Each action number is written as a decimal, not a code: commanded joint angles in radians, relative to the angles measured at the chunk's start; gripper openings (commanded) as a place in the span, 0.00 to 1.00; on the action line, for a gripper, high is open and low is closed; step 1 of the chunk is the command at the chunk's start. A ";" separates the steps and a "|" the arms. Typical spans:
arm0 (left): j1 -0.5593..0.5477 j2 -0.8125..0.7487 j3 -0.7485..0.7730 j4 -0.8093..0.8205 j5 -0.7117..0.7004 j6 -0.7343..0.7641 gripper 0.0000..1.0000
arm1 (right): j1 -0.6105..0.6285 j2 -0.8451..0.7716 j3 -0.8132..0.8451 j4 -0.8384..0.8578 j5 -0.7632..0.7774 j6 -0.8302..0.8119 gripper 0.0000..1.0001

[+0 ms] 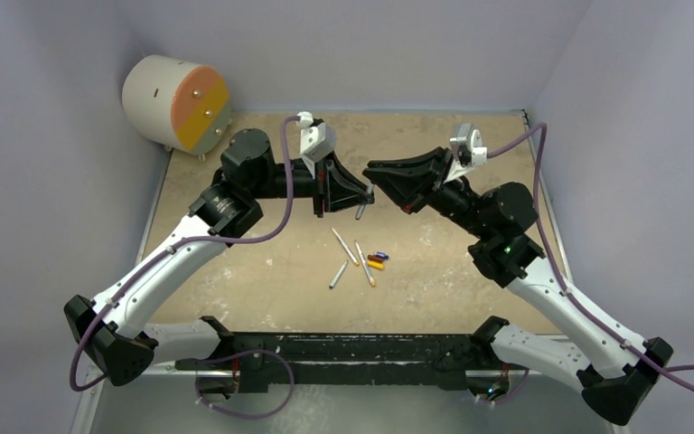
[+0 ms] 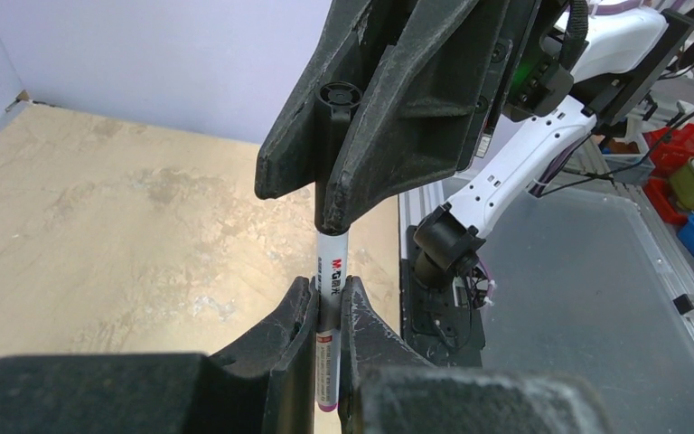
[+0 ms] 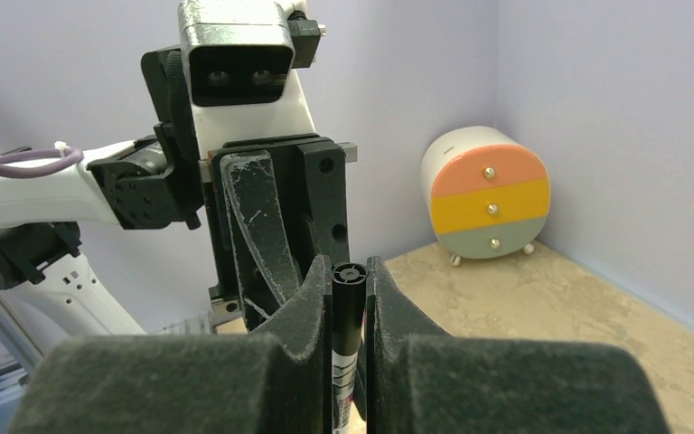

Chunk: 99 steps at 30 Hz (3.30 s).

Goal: Insert the pens into the pen caps

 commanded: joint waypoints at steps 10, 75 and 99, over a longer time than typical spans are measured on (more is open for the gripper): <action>0.002 0.009 0.205 0.114 -0.043 0.010 0.00 | -0.005 0.032 -0.205 0.113 -0.154 0.082 0.00; 0.194 0.335 -0.273 -0.269 -1.282 -0.229 0.00 | -0.005 -0.016 -0.255 -0.251 0.401 -0.109 0.55; 0.226 0.367 -0.250 -0.307 -1.239 -0.249 0.38 | -0.006 0.276 -0.246 -0.265 0.419 -0.134 0.47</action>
